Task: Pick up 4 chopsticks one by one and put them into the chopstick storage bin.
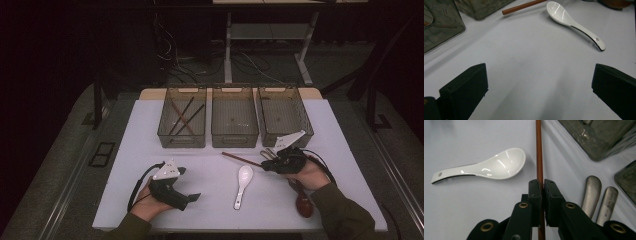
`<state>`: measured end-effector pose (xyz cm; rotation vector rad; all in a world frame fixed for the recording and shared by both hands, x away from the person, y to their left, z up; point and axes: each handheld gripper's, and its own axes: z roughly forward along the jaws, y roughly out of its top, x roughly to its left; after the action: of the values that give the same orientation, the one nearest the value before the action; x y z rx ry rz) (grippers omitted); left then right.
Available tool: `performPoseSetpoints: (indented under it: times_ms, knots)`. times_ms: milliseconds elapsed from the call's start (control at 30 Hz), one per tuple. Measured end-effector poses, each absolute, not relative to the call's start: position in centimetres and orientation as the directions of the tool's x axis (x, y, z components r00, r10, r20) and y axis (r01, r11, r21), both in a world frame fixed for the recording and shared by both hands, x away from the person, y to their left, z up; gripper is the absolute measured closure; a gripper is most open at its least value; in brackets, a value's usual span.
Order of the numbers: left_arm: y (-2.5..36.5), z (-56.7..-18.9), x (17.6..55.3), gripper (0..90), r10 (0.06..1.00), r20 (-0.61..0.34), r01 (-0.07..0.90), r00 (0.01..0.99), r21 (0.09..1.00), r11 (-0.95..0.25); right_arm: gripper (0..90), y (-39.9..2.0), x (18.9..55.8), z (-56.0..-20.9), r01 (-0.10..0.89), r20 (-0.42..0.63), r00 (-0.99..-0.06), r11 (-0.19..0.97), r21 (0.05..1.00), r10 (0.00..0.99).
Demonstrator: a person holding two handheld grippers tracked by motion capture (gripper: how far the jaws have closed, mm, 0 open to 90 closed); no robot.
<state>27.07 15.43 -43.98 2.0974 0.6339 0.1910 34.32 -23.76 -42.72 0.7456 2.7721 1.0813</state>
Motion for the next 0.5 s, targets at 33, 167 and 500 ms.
performPoseSetpoints:
  times_ms: [33, 167, 500]
  knots:
    - [15.4, -44.0, 27.1, 0.0, 0.506, -0.101, 0.365, 0.857, 0.811, -0.456, 84.2, -23.8, 34.3, -42.7, 0.414, 0.110, -0.879, 0.628, 0.659, 0.464]
    - [15.5, -44.0, 27.1, 0.0, 0.507, -0.102, 0.366, 0.856, 0.812, -0.455, 84.1, -24.0, 34.4, -42.4, 0.412, 0.121, -0.880, 0.612, 0.674, 0.459]
    - [15.5, -44.0, 27.1, 0.0, 0.507, -0.104, 0.368, 0.856, 0.811, -0.454, 84.1, -24.3, 34.2, -41.5, 0.398, 0.124, -0.883, 0.585, 0.707, 0.452]
